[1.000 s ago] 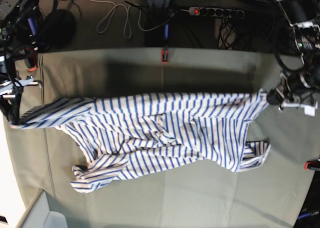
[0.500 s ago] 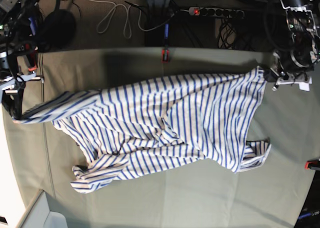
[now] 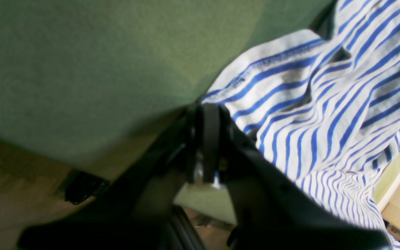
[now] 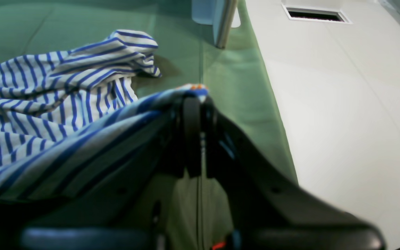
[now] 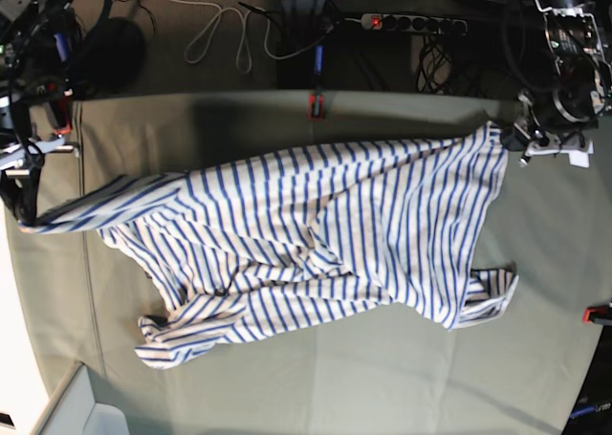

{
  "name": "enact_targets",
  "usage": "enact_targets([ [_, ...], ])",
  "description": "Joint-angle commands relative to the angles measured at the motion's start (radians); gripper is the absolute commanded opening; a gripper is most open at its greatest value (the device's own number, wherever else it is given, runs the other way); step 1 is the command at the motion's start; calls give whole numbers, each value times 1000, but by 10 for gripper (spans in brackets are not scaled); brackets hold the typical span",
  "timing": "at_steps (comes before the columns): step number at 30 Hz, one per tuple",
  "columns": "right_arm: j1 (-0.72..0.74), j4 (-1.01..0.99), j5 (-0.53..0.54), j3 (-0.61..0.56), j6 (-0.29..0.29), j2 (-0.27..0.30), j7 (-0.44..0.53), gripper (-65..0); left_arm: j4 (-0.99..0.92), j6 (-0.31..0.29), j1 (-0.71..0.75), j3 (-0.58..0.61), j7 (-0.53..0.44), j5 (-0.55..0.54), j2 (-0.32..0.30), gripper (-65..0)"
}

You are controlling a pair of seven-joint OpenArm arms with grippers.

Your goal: Layout the t-shirt on the table in an organized manner, then fold the t-shirt properly

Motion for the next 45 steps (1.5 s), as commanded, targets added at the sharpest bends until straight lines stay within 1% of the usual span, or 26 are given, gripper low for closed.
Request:
enact_targets([
  [1,4,18,21,5,9,10,32,-650,16,6,-3,-6,2,-7,-16,-589],
  [3,4,18,21,5,9,10,32,-650,16,6,-3,-6,2,-7,-16,-491],
  [4,4,18,21,5,9,10,32,-650,16,6,-3,-6,2,-7,-16,-431],
  [6,4,18,21,3,9,10,32,-650,17,5,-3,-6,5,-15,-16,-342],
  [8,4,18,21,2,9,10,32,-650,45,5,3,-6,40,-61,-17,-310],
  [10,4,18,21,2,9,10,32,-650,103,5,11,-7,86,-119,-20,-310],
  [12,4,18,21,0,9,10,32,-650,169,9,34,-7,94,-163,-23,-309],
  [15,4,18,21,-1,9,10,30,-650,263,14,37,-1,85,-171,-14,-309],
  [18,4,18,21,-1,9,10,26,-650,272,16,2,0,86,-166,30,-309],
  [19,4,18,21,-1,9,10,26,-650,269,16,-17,0,86,-143,43,-309],
  [21,6,18,21,-3,9,10,27,-650,261,16,-44,0,86,-47,72,-309],
  [25,6,18,21,-3,9,10,24,-650,258,14,-91,0,86,142,158,-309],
  [29,6,18,21,-3,9,10,24,-650,258,9,-97,-4,86,259,205,-309],
  [32,6,18,21,-3,9,10,24,-650,252,8,-121,0,85,298,208,-309],
  [45,6,18,21,-3,9,10,23,-650,112,8,-193,0,85,308,208,-313],
])
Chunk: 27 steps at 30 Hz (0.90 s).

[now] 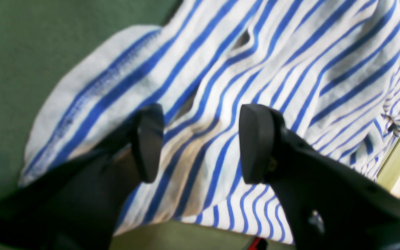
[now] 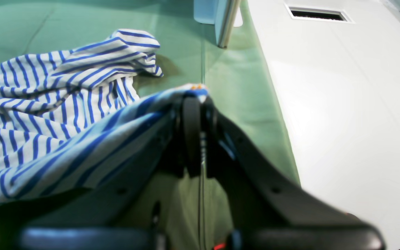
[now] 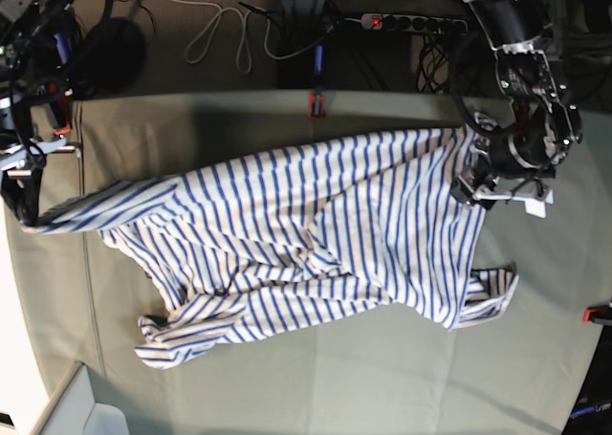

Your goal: Layout the t-shirt on the table in an organized manner, then fold the t-shirt properly

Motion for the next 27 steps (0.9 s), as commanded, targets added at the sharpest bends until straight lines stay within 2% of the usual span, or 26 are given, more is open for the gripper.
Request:
enact_targets([
  [1,3,18,21,4,9,9,30,-650,1,-6,-18,-1,-2,-14,-7,-313],
  [9,6,18,21,4,9,9,30,-650,-9,-6,-18,30,-2,-14,-7,-320],
  [14,9,18,21,2,9,9,30,-650,-8,-8,-18,23,-5,-20,-7,-450],
  [18,9,18,21,2,9,9,30,-650,0,-8,-9,31,-81,-19,-7,-510],
  [21,9,18,21,2,9,9,30,-650,-8,-3,-7,31,-109,-14,-7,-630],
  [22,9,18,21,2,9,9,30,-650,-8,0,-7,31,-109,-13,-9,-650],
  [27,9,18,21,2,9,9,30,-650,-6,-5,-7,31,-109,-13,-10,-648],
])
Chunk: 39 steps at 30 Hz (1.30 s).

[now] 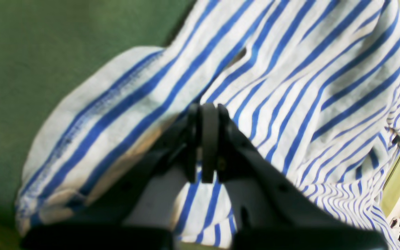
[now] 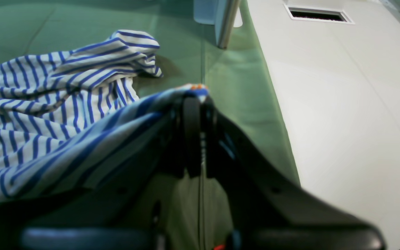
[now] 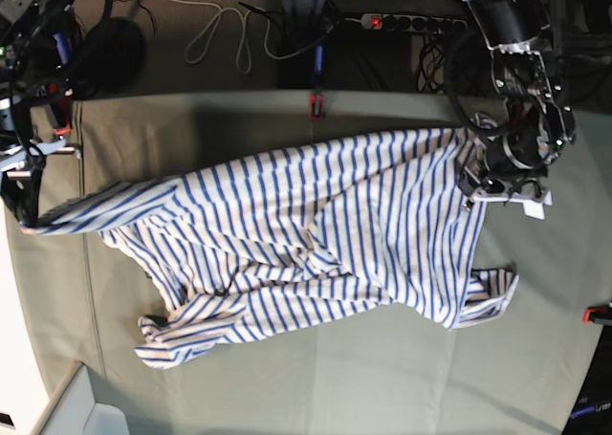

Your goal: Layout the t-shirt on the table in an organized manner, then fold the t-shirt properly

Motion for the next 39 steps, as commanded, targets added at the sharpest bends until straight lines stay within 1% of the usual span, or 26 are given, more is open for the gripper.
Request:
enact_targets([
  [1,6,18,21,2,9,9,30,-650,23,-6,-12,-1,-7,-10,-6,-648],
  [14,8,18,21,2,9,9,30,-650,147,-8,-13,-10,-9,-19,-17,-648],
  [20,8,18,21,2,9,9,30,-650,155,-3,-49,-11,-18,-19,-72,-648],
  [22,8,18,21,2,9,9,30,-650,144,-3,-67,-33,-18,-19,-94,-648],
  [27,5,18,21,2,9,9,30,-650,144,-5,-105,-90,-12,-19,-98,-648],
  [39,3,18,21,2,9,9,30,-650,142,0,-108,-94,-7,-16,-91,-642],
])
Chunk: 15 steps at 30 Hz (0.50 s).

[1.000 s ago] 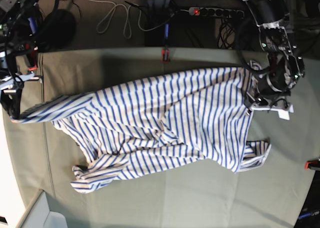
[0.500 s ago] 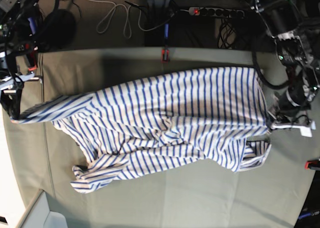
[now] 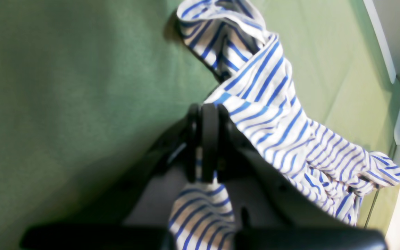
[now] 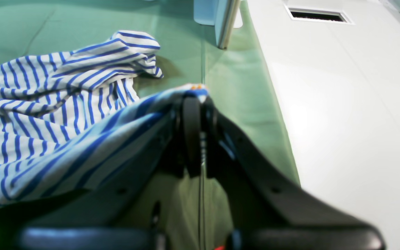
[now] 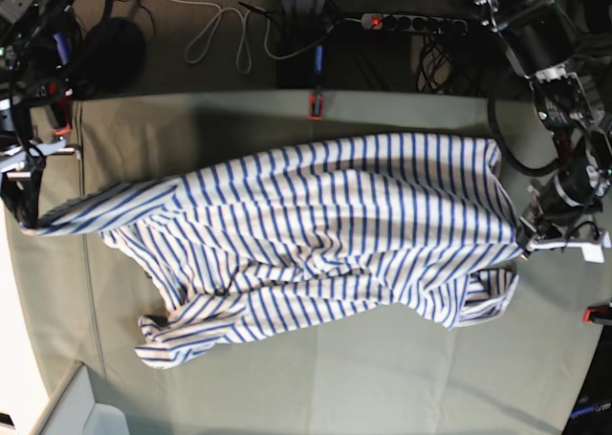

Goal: Layout the t-shirt on the table in an organized manner, then fold the t-shirt properly
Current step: 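Pull the shirt edge with the left gripper to spread it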

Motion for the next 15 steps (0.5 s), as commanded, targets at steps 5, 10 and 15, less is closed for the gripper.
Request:
enact_targets([
  [5,0,18,21,2,9,9,30,-650,16,-1,9,-5,-15,-15,-18,-482],
  [10,0,18,21,2,9,9,32,-650,28,-8,51,-5,-18,-15,-15,-265],
  [15,1,18,21,2,9,9,30,-650,112,-8,121,-27,-15,-17,-6,-280],
])
